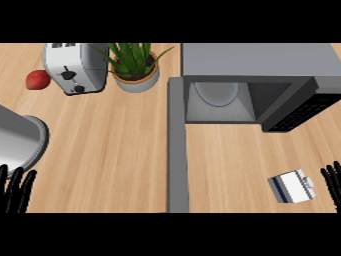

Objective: Pick up the milk, place it into the microwave and close the microwave

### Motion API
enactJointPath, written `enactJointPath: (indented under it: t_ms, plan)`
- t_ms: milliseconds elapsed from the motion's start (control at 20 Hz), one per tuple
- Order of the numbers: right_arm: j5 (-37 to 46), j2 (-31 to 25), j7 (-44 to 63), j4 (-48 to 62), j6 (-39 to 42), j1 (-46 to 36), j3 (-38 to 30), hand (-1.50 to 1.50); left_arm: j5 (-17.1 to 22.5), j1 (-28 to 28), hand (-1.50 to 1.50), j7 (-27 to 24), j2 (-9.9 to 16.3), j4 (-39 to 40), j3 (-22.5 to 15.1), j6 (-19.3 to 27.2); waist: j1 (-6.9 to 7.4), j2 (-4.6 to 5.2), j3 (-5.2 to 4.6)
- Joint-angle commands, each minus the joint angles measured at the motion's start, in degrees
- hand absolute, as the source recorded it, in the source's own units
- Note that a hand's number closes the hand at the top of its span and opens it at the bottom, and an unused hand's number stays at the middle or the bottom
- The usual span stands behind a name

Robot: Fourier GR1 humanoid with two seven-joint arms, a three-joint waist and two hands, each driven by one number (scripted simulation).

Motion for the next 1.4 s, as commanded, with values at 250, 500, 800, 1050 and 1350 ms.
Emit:
enactJointPath:
  t_ms: [250, 500, 800, 1050, 1350]
  plan:
    - [5.3, -6.4, -16.9, 28.4, -2.8, -11.8, -2.1, -1.50, 0.7, 2.2, -1.50, -2.7, 0.6, 1.8, 0.5, -2.2, 0.19, 0.08, 0.05]
    - [7.7, -6.4, -25.5, 37.9, -7.3, -14.6, -0.4, -1.50, 0.9, 3.4, -1.50, -2.1, 1.1, -0.7, -0.5, -1.6, 0.26, 0.08, 0.08]
    - [8.5, -8.5, -29.6, 45.2, -8.0, -17.4, 1.2, -1.50, 0.0, 4.0, -1.50, -4.1, 0.5, 0.7, -0.5, -2.2, 0.27, 0.08, 0.08]
    - [9.2, -8.8, -30.6, 47.4, -9.5, -19.0, 2.9, -1.50, -1.4, 5.6, -1.50, -5.9, -0.7, 1.5, -1.1, -2.3, 0.22, 0.06, 0.06]
    - [8.2, -7.3, -31.8, 47.6, -8.7, -20.7, 4.7, -1.50, 1.6, 6.1, -1.50, -6.4, 0.1, 1.6, 0.7, -4.3, 0.32, 0.01, 0.07]
